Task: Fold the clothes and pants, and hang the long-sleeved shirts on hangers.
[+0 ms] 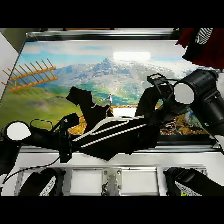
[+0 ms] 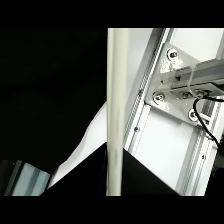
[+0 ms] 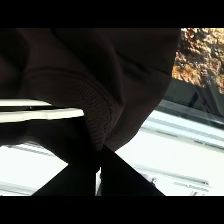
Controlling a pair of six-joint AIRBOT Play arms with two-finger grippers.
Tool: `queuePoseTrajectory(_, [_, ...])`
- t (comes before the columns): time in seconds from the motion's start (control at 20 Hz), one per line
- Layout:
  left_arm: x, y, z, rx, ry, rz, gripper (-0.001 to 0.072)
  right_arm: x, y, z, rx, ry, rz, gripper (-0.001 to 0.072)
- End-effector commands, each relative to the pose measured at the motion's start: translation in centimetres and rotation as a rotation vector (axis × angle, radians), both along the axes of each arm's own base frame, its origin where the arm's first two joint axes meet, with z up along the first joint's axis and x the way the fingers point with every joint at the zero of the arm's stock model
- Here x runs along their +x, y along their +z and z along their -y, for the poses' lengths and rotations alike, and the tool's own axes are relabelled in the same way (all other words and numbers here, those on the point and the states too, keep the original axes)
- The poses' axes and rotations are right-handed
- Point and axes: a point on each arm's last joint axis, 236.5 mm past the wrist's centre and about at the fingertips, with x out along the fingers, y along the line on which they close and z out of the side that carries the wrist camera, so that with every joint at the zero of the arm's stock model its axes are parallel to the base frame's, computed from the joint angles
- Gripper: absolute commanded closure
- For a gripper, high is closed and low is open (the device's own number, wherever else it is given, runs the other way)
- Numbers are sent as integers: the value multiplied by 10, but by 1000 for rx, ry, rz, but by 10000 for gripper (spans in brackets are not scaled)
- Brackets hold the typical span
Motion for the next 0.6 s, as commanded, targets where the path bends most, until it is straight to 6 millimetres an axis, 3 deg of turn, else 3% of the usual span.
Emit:
queuePoseTrajectory(0.0, [9,-5,2,-4,-4,8,698,12,10,-10,45,1,64,691])
queuePoseTrajectory(0.3, [26,-4,18,-81,-26,55,698,32,30,-54,231,55,168,691])
queuePoseTrajectory(0.55, [33,-7,18,-82,-53,99,698,45,44,-88,334,133,271,692])
